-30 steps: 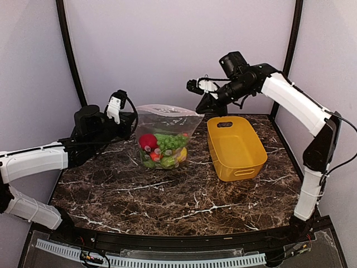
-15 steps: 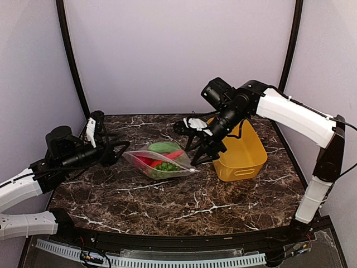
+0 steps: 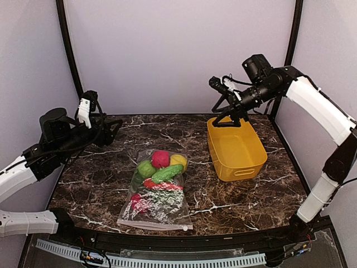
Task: Place the food in the zip-top bag and seal the zipper
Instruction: Place the zipper food storage bag at the center of the board, then pick up the zipper food storage bag at the center of the board.
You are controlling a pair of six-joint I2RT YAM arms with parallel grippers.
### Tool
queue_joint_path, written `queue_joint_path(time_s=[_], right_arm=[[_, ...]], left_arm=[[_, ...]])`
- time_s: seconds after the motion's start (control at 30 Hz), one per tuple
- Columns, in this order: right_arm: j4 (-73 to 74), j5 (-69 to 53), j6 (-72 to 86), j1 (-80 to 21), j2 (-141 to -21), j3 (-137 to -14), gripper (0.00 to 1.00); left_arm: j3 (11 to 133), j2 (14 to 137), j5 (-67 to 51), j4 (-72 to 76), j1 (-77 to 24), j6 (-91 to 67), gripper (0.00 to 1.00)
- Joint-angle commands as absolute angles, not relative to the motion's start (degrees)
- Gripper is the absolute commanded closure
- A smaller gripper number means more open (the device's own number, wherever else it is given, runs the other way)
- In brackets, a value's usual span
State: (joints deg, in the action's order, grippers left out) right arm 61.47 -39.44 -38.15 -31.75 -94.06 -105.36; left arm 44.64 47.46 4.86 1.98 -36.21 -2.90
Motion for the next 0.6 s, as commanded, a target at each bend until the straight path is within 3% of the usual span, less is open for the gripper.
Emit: queue_joint_path(time_s=[0.0,0.2,0.33,0.57], right_arm=[[57.3,-42.2,-34.83,-30.38,-89.92,-102.14,0.27],[54.96,-46.87,-34.58,-30.39,-88.09,-94.51,0.27],[54.42,-51.24,-35.46,-31.86,-88.72,-88.78,0.29],[48.18,-46.46,-35.31,-39.27,-89.98,-75.99,0.32]], left_arm=[[43.56,48.74,4.68,0.91,-36.04,-1.3,0.24],[43.99,51.43,-0.77,-9.07,-36.1,-4.06,0.36],[41.41,48.49,-10.59,-12.32,-40.31,-4.81,0.37],[46.4,54.99,2.97,-26.13,-56.27,-6.94,0.39]])
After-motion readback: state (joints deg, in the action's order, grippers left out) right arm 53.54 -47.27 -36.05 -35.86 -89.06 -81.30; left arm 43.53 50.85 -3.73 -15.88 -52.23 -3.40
